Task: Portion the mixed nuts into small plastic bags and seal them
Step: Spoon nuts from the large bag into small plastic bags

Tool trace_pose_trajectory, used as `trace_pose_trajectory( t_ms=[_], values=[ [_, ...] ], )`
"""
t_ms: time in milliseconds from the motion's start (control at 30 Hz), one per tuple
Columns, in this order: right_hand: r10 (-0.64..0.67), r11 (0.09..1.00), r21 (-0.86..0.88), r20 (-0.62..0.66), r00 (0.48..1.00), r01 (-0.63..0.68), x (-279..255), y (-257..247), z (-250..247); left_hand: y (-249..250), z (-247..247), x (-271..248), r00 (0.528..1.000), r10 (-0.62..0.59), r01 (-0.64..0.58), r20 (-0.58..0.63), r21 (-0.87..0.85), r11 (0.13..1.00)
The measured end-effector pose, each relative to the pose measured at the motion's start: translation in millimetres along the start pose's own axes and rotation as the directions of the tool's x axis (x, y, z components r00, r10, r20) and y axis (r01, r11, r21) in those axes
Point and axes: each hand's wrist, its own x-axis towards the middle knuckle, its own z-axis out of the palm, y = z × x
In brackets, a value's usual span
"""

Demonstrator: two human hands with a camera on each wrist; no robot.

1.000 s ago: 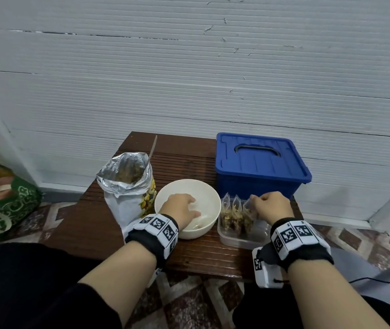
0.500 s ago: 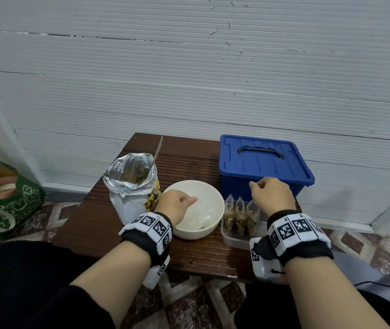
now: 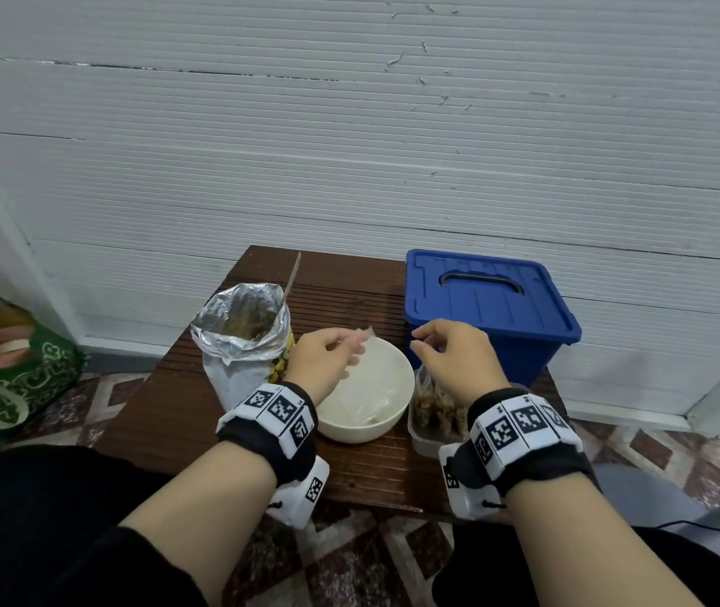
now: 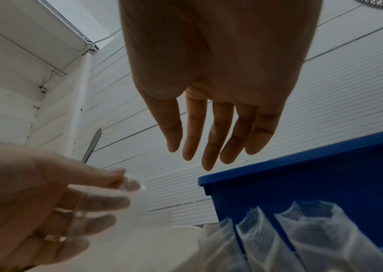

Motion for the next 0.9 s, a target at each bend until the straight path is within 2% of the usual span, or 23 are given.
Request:
trace_pose_trajectory(
  t_ms=[67, 133, 267, 467, 600, 733, 900],
  values=[
    [-0.008, 0.999, 0.049, 0.048, 0.999, 0.006, 0, -3, 2, 8, 2, -4, 0.999, -0.030, 0.032, 0.011, -0.191, 0.981],
    [-0.002, 0.994, 0.112, 0.105, 0.994, -0.010, 0, -5, 3, 12, 4, -5, 1.000, -0.025, 0.024, 0.002, -0.307, 0.952],
    [0.037, 0.970, 0.230, 0.192, 0.981, -0.082, 0, -5, 6, 17, 7, -5, 0.998, -0.045, 0.020, -0.045, -0.452, 0.892],
    [0.079, 0.871, 0.453, 0.255, 0.964, -0.191, 0, -4, 7, 24, 7, -8, 0.997, -0.073, 0.056, 0.001, -0.655, 0.753],
    [0.107, 0.779, 0.589, 0.209, 0.972, -0.213, -2, -4, 1, 23, 8, -8, 0.993, -0.108, 0.049, -0.048, -0.663, 0.747],
    [0.132, 0.711, 0.664, 0.195, 0.972, -0.230, 1, -5, -2, 17, 6, -7, 0.990, -0.079, 0.008, -0.114, -0.524, 0.852],
    [0.150, 0.745, 0.629, 0.164, 0.975, -0.220, 0, -5, -4, 12, 5, -8, 0.990, -0.045, -0.016, -0.131, -0.434, 0.901]
  ],
)
